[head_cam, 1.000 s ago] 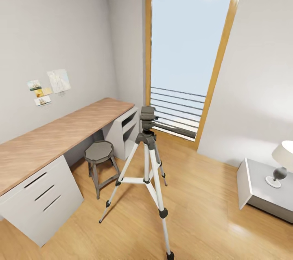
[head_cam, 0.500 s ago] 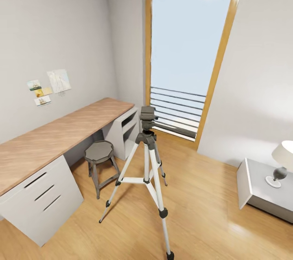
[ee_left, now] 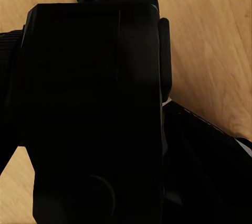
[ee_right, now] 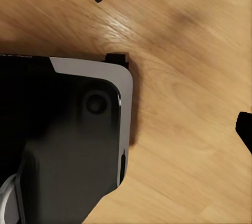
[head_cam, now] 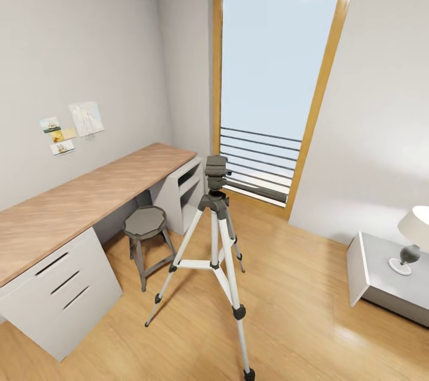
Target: Attach the digital camera to the camera tripod in the bedroom.
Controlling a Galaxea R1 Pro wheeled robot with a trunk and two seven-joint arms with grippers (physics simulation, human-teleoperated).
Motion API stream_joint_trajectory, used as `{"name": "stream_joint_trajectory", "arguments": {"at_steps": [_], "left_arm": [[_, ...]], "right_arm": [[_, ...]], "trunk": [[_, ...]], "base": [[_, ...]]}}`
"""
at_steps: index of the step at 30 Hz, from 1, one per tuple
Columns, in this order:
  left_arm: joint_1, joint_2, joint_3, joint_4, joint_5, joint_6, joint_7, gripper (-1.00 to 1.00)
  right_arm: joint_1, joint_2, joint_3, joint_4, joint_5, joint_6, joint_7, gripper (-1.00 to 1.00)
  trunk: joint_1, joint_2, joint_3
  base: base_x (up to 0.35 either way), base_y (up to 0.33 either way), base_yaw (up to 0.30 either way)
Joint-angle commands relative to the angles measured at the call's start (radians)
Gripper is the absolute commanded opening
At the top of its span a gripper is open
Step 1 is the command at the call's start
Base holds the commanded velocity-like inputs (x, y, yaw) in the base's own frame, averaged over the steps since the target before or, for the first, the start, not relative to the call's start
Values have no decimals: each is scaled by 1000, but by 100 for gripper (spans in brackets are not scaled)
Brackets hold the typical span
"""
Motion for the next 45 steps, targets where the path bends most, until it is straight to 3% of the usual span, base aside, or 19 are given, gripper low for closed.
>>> {"name": "stream_joint_trajectory", "arguments": {"at_steps": [1, 38, 42, 45], "left_arm": [[-1, 0, -7, -1, 7, 3, -2, -100], [-1, -3, -6, -2, -5, 4, -2, -100], [-1, -2, -6, -2, -6, 4, -2, -100], [-1, -1, -7, -2, -7, 4, -3, -100]], "right_arm": [[-1, 0, -9, 2, 10, 4, -2, 100], [-2, -5, -12, -10, 15, 5, -17, 100], [-2, -10, -11, -53, 17, 8, 2, 100], [-2, -11, -10, -172, 18, 25, 34, 100]], "trunk": [[1, -2, -2], [1, -2, -2], [1, -2, -2], [1, -2, -2]], "base": [[0, 0, 0], [-10, 10, 0], [0, 0, 0], [0, 0, 0]]}}
